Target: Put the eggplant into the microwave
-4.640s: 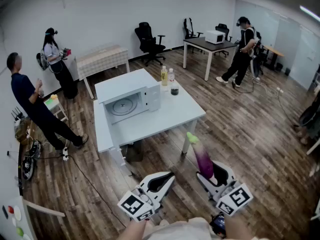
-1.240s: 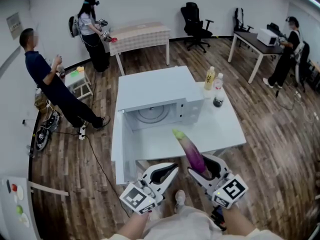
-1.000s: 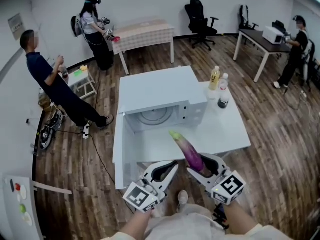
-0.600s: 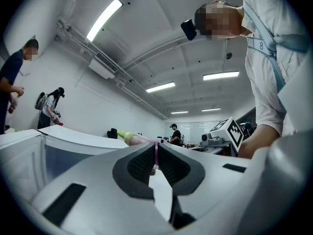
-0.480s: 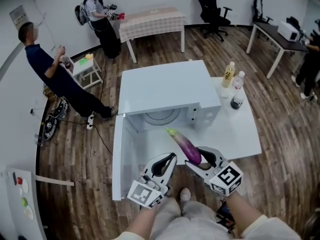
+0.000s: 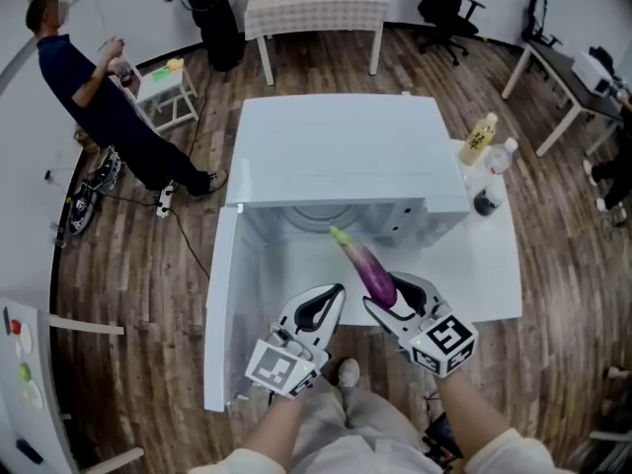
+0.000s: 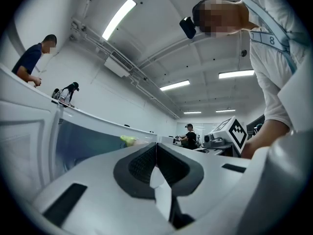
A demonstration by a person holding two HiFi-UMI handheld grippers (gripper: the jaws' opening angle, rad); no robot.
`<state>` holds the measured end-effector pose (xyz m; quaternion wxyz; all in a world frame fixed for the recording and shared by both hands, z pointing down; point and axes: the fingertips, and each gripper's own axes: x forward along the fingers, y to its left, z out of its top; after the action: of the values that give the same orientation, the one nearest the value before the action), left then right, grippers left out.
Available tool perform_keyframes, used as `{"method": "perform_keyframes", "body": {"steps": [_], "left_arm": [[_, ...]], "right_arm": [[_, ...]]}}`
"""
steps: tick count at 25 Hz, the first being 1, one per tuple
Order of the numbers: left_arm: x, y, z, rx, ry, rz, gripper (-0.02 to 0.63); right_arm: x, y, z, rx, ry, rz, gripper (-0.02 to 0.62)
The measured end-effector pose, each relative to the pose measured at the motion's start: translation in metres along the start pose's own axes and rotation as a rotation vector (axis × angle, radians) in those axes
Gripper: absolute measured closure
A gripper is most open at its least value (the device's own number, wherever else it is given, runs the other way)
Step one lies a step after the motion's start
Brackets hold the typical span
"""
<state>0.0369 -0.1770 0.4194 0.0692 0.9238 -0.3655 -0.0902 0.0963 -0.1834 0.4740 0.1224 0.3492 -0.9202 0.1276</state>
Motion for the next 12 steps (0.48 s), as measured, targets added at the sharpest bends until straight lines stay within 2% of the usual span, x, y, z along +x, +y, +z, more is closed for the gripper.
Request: {"method": "perform_keyframes", "body": {"steps": [12], "left_arm": [[0.02, 0.047, -0.03, -0.042, 0.035, 0.064, 0.601]], "right_arm": [[0.049, -0.034, -0.015, 0.042, 0.065, -0.032, 0.35]]}}
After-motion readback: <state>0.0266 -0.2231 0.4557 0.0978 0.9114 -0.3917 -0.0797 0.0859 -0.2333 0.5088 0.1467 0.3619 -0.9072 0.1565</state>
